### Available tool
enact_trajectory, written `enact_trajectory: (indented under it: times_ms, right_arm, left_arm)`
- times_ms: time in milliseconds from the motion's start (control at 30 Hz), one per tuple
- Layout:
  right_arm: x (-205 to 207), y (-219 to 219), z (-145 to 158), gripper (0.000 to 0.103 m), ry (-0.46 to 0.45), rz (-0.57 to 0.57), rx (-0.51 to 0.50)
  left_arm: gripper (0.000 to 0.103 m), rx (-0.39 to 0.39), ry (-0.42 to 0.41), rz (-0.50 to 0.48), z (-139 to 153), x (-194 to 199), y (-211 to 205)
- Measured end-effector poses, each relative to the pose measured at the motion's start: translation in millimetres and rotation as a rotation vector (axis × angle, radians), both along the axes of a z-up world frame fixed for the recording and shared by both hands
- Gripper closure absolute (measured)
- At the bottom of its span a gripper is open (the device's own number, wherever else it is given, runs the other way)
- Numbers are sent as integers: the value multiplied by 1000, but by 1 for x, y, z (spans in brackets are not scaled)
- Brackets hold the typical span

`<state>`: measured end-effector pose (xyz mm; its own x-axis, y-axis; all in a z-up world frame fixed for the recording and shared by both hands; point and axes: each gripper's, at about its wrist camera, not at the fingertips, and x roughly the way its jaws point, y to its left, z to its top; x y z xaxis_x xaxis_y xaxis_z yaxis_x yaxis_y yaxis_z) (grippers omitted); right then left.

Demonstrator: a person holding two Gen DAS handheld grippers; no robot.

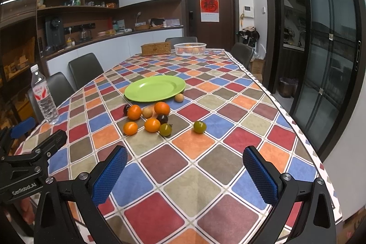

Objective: Organize fruits

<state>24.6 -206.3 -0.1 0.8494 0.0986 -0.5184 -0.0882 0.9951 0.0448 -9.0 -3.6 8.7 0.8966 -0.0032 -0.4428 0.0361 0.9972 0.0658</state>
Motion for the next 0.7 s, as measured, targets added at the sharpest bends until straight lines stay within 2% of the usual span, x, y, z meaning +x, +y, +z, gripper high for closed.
enact_trajectory:
  times_ms: [700]
  right_arm:
    - [0, 1, 1, 1, -5, 2, 0]
  left_arm:
    - [0, -2, -3, 0, 1, -1, 0]
